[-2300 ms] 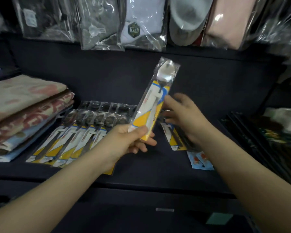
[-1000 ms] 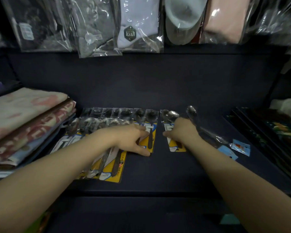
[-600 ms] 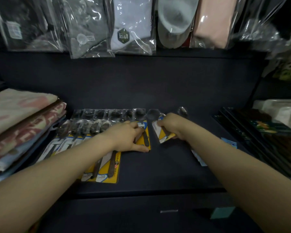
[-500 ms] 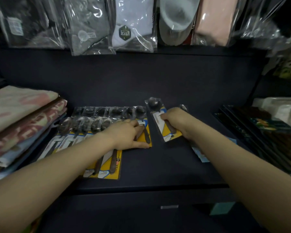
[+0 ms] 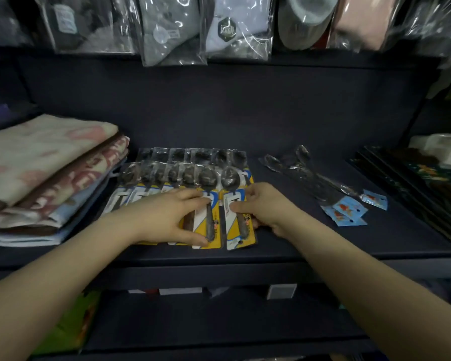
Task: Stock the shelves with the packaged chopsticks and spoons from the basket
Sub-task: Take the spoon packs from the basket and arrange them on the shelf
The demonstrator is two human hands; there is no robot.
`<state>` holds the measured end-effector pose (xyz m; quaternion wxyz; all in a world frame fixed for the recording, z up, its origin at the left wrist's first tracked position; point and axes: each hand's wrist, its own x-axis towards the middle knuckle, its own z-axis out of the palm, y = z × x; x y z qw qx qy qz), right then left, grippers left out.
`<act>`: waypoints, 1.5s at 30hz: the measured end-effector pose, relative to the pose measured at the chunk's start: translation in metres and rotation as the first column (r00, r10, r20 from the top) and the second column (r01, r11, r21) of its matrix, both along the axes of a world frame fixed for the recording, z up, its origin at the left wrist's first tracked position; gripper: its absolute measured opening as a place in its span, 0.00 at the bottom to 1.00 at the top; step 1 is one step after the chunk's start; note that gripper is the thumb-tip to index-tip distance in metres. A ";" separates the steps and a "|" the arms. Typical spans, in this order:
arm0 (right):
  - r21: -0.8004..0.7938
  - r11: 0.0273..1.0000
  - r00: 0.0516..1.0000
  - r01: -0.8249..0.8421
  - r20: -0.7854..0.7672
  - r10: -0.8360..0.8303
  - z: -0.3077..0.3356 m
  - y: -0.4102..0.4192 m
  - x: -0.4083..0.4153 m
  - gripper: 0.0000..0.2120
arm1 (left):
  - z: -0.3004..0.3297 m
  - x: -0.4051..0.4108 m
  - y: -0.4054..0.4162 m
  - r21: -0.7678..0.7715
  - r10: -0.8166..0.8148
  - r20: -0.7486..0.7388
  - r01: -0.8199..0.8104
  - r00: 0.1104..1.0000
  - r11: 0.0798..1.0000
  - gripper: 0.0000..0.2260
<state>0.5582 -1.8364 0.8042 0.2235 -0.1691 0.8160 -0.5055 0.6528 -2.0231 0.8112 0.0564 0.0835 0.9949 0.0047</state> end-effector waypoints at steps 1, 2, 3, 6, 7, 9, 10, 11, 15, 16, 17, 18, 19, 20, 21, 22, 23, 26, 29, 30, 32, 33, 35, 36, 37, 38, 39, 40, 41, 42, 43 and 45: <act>0.060 0.998 0.996 0.002 -0.090 0.003 0.000 -0.002 0.002 0.19 | 0.000 0.000 0.002 0.001 0.005 -0.013 -0.005 1.000 1.000 0.51; 0.133 0.991 0.981 0.004 -0.193 0.022 0.001 -0.003 0.005 0.19 | -0.001 0.000 0.003 0.002 0.012 -0.018 -0.012 1.000 1.000 0.49; 0.219 0.976 0.953 0.012 -0.297 0.055 0.002 -0.004 0.007 0.21 | 0.000 0.000 0.004 0.001 0.017 -0.016 -0.017 1.000 1.000 0.47; 0.438 0.896 0.855 0.077 -0.491 0.167 0.003 -0.007 0.010 0.25 | 0.003 0.000 0.007 -0.006 0.023 0.007 -0.023 1.000 1.000 0.40; 0.466 0.881 0.840 0.079 -0.508 0.193 0.002 -0.007 0.009 0.25 | 0.004 -0.001 0.007 -0.003 0.021 0.010 -0.021 1.000 1.000 0.39; 0.504 0.862 0.819 0.058 -0.517 0.247 0.004 -0.008 0.008 0.24 | 0.005 -0.004 0.006 0.005 0.011 0.015 -0.011 1.000 1.000 0.38; 0.527 0.849 0.811 0.039 -0.513 0.281 0.006 -0.008 0.006 0.23 | 0.005 -0.005 0.006 0.008 0.009 0.017 -0.009 1.000 1.000 0.39; 0.556 0.831 0.802 0.018 -0.505 0.320 0.008 -0.009 0.005 0.23 | 0.005 -0.005 0.006 0.009 0.008 0.019 -0.008 1.000 1.000 0.39; 0.738 0.672 0.659 0.057 -0.534 0.530 0.012 -0.011 0.004 0.21 | 0.005 -0.004 0.005 0.031 0.014 0.043 -0.015 0.999 0.999 0.39; 0.759 0.645 0.615 0.093 -0.553 0.562 0.013 -0.011 0.005 0.21 | 0.006 -0.004 0.006 0.036 0.020 0.051 -0.022 0.998 0.999 0.39; 0.752 0.650 0.593 0.110 -0.575 0.564 0.014 -0.009 0.006 0.21 | 0.008 -0.004 0.006 0.032 0.025 0.058 -0.026 0.998 0.999 0.40; 0.709 0.698 0.605 0.102 -0.601 0.522 0.016 -0.005 0.006 0.21 | 0.010 -0.005 0.007 0.024 0.032 0.061 -0.034 0.998 0.999 0.42; 0.632 0.769 0.632 0.098 -0.636 0.442 0.019 0.002 0.003 0.21 | 0.013 -0.005 0.008 0.023 0.036 0.052 -0.038 0.998 0.999 0.44; 0.527 0.840 0.647 0.126 -0.686 0.333 0.021 0.009 -0.004 0.19 | 0.016 -0.005 0.011 0.046 0.041 0.026 -0.042 0.999 0.998 0.48; 0.436 0.881 0.642 0.181 -0.731 0.230 0.022 0.018 -0.015 0.17 | 0.019 -0.006 0.014 0.092 0.053 -0.007 -0.052 0.999 0.994 0.51; 0.396 0.884 0.629 0.248 -0.760 0.163 0.022 0.029 -0.031 0.15 | 0.021 -0.009 0.019 0.142 0.063 -0.043 -0.056 0.997 0.988 0.52; 0.412 0.853 0.631 0.319 -0.764 0.133 0.020 0.040 -0.047 0.15 | 0.022 -0.013 0.025 0.172 0.062 -0.077 -0.048 0.995 0.984 0.52; 0.568 0.718 0.744 0.401 -0.659 0.107 0.018 0.068 -0.086 0.19 | 0.021 -0.029 0.051 0.107 0.010 -0.090 -0.001 0.996 0.994 0.41; 0.611 0.739 0.817 0.282 -0.557 0.149 0.016 0.077 -0.106 0.21 | 0.016 -0.040 0.068 -0.005 -0.020 -0.041 0.019 0.999 1.000 0.36; 0.618 0.748 0.823 0.242 -0.539 0.179 0.015 0.075 -0.108 0.20 | 0.014 -0.043 0.068 -0.037 -0.005 -0.026 0.004 1.000 0.999 0.39; 0.643 0.735 0.812 0.215 -0.536 0.232 0.011 0.072 -0.110 0.16 | 0.010 -0.047 0.068 -0.059 0.042 0.002 -0.042 0.999 0.997 0.46; 0.641 0.736 0.809 0.216 -0.540 0.233 0.010 0.069 -0.110 0.15 | 0.009 -0.049 0.068 -0.047 0.062 0.019 -0.061 0.998 0.997 0.47; 0.618 0.756 0.835 0.216 -0.519 0.185 0.008 0.062 -0.114 0.14 | 0.006 -0.049 0.068 -0.007 0.085 0.047 -0.085 0.995 0.996 0.48; 0.604 0.770 0.857 0.206 -0.491 0.157 0.009 0.059 -0.116 0.16 | 0.005 -0.049 0.067 0.006 0.093 0.054 -0.093 0.994 0.996 0.48; 0.592 0.784 0.881 0.187 -0.455 0.134 0.010 0.056 -0.118 0.17 | 0.005 -0.049 0.067 0.013 0.098 0.060 -0.099 0.993 0.995 0.49; 0.582 0.797 0.902 0.164 -0.416 0.118 0.013 0.055 -0.119 0.18 | 0.006 -0.049 0.067 0.017 0.100 0.068 -0.101 0.993 0.995 0.51; 0.587 0.798 0.918 0.136 -0.378 0.122 0.016 0.054 -0.120 0.18 | 0.007 -0.049 0.067 0.023 0.098 0.074 -0.100 0.992 0.995 0.53; 0.612 0.784 0.931 0.101 -0.337 0.144 0.021 0.054 -0.118 0.18 | 0.007 -0.050 0.066 0.029 0.099 0.078 -0.101 0.992 0.994 0.55; 0.636 0.769 0.941 0.060 -0.294 0.170 0.027 0.054 -0.115 0.15 | 0.007 -0.050 0.066 0.035 0.101 0.079 -0.104 0.992 0.994 0.56; 0.648 0.762 0.945 0.019 -0.260 0.198 0.032 0.055 -0.111 0.12 | 0.006 -0.050 0.066 0.039 0.105 0.078 -0.108 0.991 0.993 0.56; 0.637 0.770 0.947 -0.029 -0.230 0.226 0.036 0.056 -0.106 0.08 | 0.006 -0.050 0.065 0.040 0.107 0.075 -0.110 0.991 0.993 0.55; 0.538 0.831 0.955 -0.138 -0.151 0.256 0.037 0.055 -0.096 0.09 | 0.004 -0.049 0.066 0.037 0.108 0.065 -0.110 0.992 0.993 0.54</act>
